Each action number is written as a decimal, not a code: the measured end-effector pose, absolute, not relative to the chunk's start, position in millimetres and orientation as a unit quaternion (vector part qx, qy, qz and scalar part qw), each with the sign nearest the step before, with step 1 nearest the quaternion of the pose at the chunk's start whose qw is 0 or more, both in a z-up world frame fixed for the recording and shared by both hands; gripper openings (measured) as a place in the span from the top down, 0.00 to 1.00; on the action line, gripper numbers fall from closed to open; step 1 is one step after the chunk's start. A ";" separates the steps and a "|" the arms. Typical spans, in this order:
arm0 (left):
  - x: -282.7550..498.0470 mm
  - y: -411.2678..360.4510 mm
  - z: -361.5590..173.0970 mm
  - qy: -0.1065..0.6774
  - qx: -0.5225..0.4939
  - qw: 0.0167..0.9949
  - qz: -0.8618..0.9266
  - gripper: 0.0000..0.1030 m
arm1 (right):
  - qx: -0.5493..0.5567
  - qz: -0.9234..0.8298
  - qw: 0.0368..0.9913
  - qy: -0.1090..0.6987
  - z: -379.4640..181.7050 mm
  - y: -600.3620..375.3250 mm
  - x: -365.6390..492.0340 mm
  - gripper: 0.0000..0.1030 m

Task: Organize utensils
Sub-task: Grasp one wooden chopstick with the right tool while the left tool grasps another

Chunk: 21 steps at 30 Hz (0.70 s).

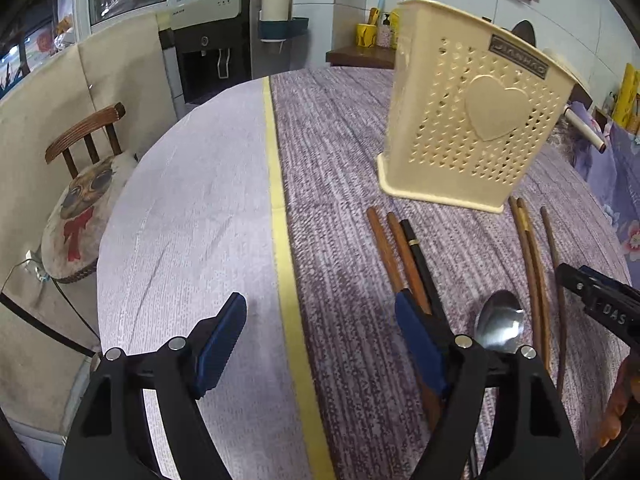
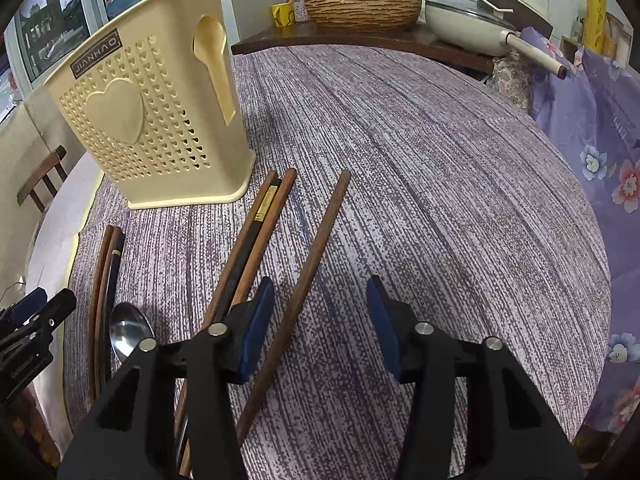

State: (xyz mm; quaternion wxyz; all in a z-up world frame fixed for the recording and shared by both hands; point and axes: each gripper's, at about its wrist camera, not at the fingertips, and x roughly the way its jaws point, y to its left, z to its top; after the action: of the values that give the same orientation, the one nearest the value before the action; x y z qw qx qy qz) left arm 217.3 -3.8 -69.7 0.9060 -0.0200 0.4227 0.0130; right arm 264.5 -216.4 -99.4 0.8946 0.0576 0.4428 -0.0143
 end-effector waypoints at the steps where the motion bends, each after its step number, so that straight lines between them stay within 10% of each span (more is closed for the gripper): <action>1: 218.8 -7.3 -69.4 0.422 -0.016 0.906 0.010 0.27 | 0.061 -0.014 0.893 0.445 -100.5 -216.7 266.3 0.57; 21: 250.5 -23.6 -80.1 0.450 0.011 0.893 0.021 0.50 | 0.054 -0.041 0.893 0.446 -103.4 -215.4 284.2 0.68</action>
State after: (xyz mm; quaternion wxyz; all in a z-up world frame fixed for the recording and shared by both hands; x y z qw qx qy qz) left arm 250.5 -23.6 -80.1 0.8926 0.0106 0.4501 0.0211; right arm 284.2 -215.4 -103.4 0.8927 0.0542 0.4456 -0.0406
